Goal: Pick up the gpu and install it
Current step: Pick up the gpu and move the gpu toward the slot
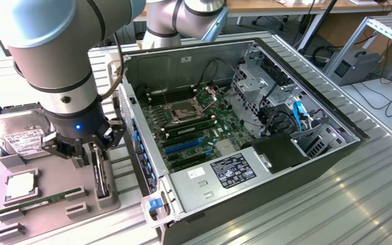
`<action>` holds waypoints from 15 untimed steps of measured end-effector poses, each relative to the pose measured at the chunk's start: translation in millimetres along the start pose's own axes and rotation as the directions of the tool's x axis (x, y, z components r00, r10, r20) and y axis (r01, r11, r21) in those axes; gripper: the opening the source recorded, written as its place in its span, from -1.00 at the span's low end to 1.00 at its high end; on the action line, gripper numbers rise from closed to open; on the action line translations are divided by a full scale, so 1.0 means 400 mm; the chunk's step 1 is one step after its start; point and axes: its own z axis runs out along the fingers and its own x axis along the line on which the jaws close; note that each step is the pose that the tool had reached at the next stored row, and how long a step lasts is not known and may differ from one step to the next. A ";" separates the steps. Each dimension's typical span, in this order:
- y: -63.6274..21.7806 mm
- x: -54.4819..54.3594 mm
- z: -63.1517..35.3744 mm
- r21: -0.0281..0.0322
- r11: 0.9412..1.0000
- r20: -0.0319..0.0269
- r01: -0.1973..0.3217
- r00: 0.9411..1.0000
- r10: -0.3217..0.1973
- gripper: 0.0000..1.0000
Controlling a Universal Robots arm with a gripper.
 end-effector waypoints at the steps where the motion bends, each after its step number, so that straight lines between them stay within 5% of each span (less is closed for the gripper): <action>1: 0.000 0.000 0.002 0.000 1.000 0.000 0.000 1.000 0.000 -0.15; 11: 0.004 0.000 0.006 0.000 1.000 0.000 0.000 1.000 0.000 -0.18; 13: 0.005 0.000 0.006 0.000 1.000 0.000 0.000 1.000 0.000 -0.42; 15: 0.006 0.000 0.006 0.000 1.000 0.000 0.000 1.000 0.000 -0.45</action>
